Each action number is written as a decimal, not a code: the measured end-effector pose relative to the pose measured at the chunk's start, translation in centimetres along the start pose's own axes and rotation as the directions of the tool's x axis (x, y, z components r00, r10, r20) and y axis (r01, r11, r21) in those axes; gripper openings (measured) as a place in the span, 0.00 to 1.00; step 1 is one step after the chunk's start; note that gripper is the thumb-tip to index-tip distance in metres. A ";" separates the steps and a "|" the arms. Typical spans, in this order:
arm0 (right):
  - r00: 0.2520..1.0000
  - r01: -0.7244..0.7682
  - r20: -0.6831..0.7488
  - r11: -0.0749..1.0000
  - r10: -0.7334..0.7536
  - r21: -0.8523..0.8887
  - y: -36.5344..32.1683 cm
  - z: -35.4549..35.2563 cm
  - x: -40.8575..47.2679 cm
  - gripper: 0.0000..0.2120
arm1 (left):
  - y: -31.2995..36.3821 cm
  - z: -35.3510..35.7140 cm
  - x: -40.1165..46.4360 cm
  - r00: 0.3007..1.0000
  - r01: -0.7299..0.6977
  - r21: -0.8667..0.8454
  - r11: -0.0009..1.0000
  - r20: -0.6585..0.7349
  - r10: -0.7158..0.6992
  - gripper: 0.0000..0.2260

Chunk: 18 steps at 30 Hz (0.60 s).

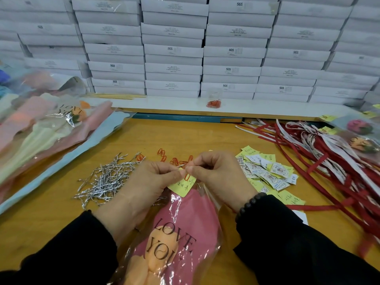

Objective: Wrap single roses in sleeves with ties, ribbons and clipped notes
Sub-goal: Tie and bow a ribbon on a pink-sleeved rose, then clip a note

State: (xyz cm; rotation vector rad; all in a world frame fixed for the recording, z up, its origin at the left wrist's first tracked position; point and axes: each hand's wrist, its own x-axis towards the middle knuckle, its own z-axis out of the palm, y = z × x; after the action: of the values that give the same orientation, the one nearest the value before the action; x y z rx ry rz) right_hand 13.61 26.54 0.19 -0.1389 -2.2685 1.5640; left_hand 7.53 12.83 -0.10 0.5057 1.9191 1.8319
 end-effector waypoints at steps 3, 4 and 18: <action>1.000 -0.009 0.002 0.999 0.009 -0.035 0.0 0.0 0.0 0.08 | -0.1 0.0 0.0 1.000 -0.003 -0.009 1.000 0.003 0.003 0.05; 1.000 -0.008 0.002 0.999 0.008 -0.050 0.0 -0.1 0.0 0.07 | -0.1 0.0 0.0 1.000 0.001 -0.018 1.000 0.001 -0.001 0.05; 0.981 -0.074 0.168 0.989 0.096 -0.131 -0.7 -1.2 0.0 0.03 | 0.3 -0.1 -0.2 1.000 0.024 -0.064 0.998 -0.018 -0.025 0.14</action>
State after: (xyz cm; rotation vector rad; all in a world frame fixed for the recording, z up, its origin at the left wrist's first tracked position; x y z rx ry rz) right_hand 14.15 27.32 1.15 -0.1393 -2.5279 1.5300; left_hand 7.63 12.70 0.25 0.4443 1.8642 1.8818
